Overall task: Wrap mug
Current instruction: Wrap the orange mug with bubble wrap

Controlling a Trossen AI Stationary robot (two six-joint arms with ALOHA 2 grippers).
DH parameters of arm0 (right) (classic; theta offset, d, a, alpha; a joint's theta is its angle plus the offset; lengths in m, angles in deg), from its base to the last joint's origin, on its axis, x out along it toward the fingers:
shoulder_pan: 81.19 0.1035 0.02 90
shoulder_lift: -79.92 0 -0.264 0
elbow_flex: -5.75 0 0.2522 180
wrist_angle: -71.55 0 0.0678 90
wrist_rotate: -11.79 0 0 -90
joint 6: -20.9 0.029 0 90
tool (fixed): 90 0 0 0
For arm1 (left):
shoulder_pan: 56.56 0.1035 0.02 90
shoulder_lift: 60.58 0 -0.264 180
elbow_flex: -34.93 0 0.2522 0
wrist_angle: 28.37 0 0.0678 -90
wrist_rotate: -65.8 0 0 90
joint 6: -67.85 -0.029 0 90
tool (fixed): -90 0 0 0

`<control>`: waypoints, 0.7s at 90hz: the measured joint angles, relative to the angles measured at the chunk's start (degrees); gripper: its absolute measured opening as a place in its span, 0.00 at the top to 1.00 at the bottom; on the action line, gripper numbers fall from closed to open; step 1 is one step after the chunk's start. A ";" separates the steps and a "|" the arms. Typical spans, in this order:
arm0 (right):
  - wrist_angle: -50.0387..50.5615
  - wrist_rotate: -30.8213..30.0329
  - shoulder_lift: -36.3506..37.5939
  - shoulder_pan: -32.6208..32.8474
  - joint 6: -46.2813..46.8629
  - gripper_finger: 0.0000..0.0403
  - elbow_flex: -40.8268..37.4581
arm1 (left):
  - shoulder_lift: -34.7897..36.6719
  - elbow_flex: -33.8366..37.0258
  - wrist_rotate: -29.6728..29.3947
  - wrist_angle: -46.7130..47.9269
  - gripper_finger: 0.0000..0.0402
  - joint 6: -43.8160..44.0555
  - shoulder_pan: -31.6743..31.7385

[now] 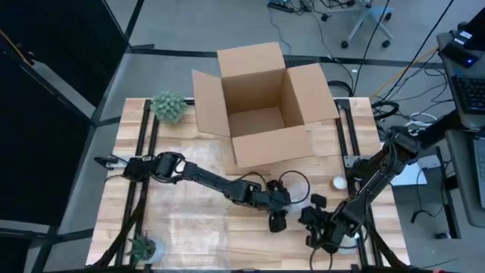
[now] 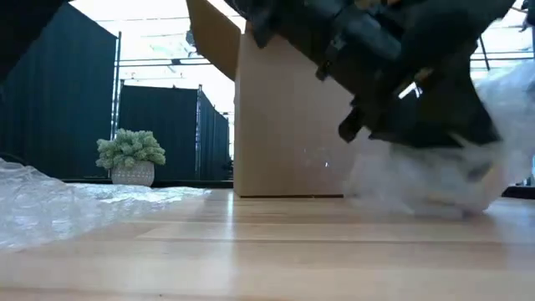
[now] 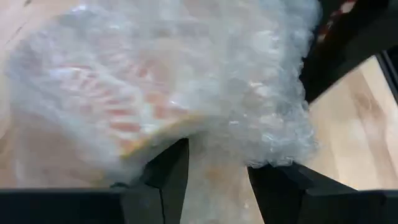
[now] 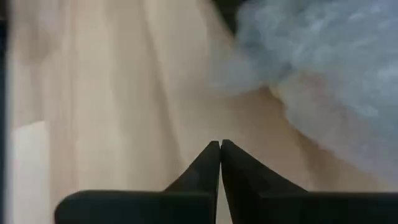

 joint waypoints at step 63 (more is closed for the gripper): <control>28.27 -1.88 4.94 0.25 -11.51 0.84 12.79 | 0.19 -0.08 1.61 0.27 0.64 -0.50 -0.04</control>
